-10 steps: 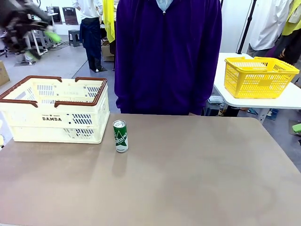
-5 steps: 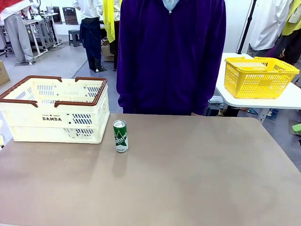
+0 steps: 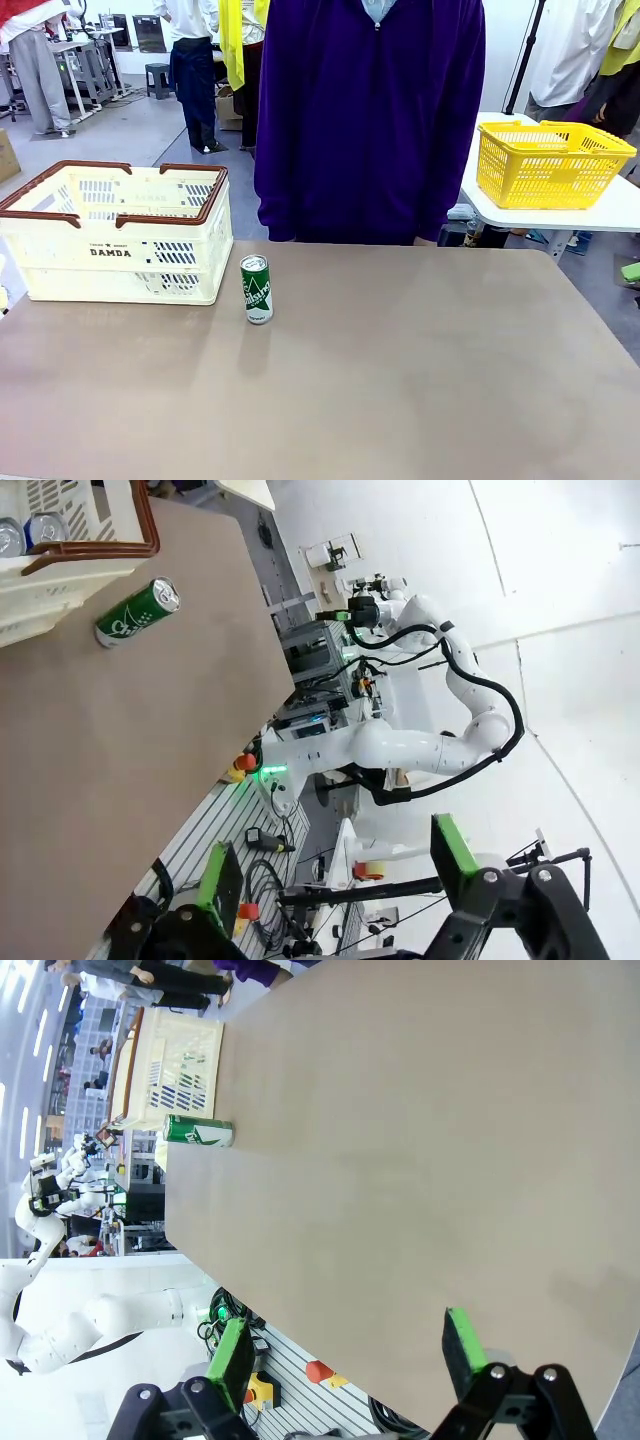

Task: Place the drinks into the Shopping basket.
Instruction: Pick up one drink and place it into the Shopping basket.

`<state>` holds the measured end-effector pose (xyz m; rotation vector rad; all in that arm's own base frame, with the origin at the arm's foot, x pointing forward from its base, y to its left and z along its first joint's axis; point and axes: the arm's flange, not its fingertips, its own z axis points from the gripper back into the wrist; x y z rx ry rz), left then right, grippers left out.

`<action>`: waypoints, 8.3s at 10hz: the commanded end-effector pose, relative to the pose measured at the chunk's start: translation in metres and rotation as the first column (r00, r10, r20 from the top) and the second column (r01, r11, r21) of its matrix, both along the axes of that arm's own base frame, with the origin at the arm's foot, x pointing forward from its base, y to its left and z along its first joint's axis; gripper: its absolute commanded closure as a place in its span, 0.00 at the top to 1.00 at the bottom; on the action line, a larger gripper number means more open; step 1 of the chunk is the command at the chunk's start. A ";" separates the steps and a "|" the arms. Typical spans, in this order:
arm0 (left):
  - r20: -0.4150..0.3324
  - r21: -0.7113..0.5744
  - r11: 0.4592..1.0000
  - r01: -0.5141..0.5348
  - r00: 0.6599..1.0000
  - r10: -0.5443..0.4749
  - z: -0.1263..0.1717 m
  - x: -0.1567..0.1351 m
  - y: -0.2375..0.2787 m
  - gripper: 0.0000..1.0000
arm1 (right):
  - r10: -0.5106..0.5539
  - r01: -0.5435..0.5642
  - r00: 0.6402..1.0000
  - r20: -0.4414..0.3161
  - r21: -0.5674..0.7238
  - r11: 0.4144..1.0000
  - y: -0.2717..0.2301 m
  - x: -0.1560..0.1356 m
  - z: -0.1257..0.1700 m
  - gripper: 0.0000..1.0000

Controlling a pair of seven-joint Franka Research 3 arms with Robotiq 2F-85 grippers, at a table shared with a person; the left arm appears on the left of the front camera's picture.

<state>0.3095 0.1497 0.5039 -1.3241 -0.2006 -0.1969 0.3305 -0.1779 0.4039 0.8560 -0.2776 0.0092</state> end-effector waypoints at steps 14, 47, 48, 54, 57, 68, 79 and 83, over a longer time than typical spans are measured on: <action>0.032 0.741 0.654 -0.156 0.980 0.198 0.047 0.038 -0.327 1.00 | 0.004 -0.004 1.000 -0.005 -0.003 1.000 0.000 -0.001 0.002 1.00; 0.072 0.941 0.303 -0.152 0.963 0.260 -0.132 0.168 -0.431 0.00 | 0.004 -0.004 1.000 -0.005 -0.003 1.000 0.000 -0.001 0.002 1.00; 0.071 0.941 0.304 -0.152 0.963 0.260 -0.133 0.168 -0.432 0.00 | 0.004 -0.004 1.000 -0.005 -0.003 1.000 0.000 -0.001 0.002 1.00; 0.136 0.877 0.435 -0.203 0.974 0.180 -0.027 0.111 -0.417 0.00 | 0.004 -0.004 1.000 -0.005 -0.003 1.000 0.000 -0.001 0.002 1.00; 0.190 0.865 0.434 -0.252 0.965 0.182 0.033 0.012 -0.397 0.00 | 0.004 -0.004 1.000 -0.005 -0.003 1.000 0.000 -0.001 0.002 1.00; 0.072 0.939 0.304 -0.159 0.958 0.278 0.069 0.047 -0.393 0.00 | 0.004 -0.004 1.000 -0.005 -0.003 1.000 0.000 -0.001 0.002 1.00; -0.003 0.883 0.225 -0.411 0.475 0.880 0.121 0.213 -0.069 0.00 | 0.004 -0.004 1.000 -0.005 -0.003 1.000 0.000 -0.001 0.002 1.00; -0.010 0.879 0.220 -0.422 0.446 0.895 0.113 0.223 -0.068 0.00 | 0.004 -0.004 1.000 -0.005 -0.003 1.000 0.000 -0.001 0.002 1.00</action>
